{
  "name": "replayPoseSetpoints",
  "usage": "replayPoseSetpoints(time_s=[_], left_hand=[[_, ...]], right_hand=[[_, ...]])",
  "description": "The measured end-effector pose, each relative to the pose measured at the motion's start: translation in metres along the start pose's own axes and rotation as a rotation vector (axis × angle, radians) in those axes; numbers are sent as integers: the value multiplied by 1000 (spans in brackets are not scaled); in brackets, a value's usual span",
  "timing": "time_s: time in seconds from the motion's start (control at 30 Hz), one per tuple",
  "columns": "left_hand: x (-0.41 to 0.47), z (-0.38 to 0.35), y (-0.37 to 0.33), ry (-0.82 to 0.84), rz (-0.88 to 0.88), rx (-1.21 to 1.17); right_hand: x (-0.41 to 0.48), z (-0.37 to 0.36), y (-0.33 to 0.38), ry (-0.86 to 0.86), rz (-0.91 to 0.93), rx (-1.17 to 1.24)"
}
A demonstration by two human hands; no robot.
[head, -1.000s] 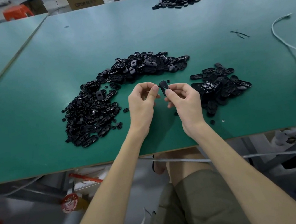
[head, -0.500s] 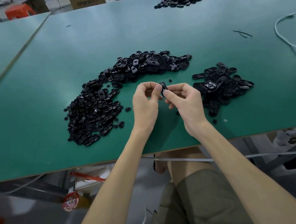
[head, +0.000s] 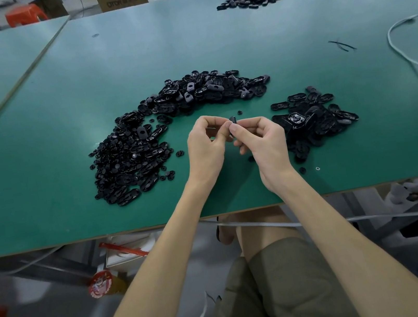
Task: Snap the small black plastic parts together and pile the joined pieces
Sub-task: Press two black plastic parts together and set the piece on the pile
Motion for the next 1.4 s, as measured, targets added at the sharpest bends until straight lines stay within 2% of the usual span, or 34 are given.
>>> replayPoseSetpoints(time_s=[0.23, 0.4, 0.7, 1.1, 1.4], left_hand=[[1, 4, 3, 46, 57, -178], [3, 5, 5, 114, 44, -194], [3, 8, 7, 49, 109, -379], [1, 3, 7, 248, 79, -241], [1, 3, 6, 248, 72, -219]], right_hand=[[0, 0, 0, -16, 9, 5], [-1, 0, 1, -7, 33, -1], [0, -4, 1, 2, 61, -6], [-3, 3, 5, -100, 124, -2], [-2, 2, 3, -102, 140, -13]])
Point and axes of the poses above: each hand's wrist, its own x-axis towards the middle knuckle, its own z-axis out of the back of the hand, y = z × x, the point moved 1 cm from there along x, towards the middle knuckle, and after that the axes turned 2 degrees about -x, right-handed, at the moved point
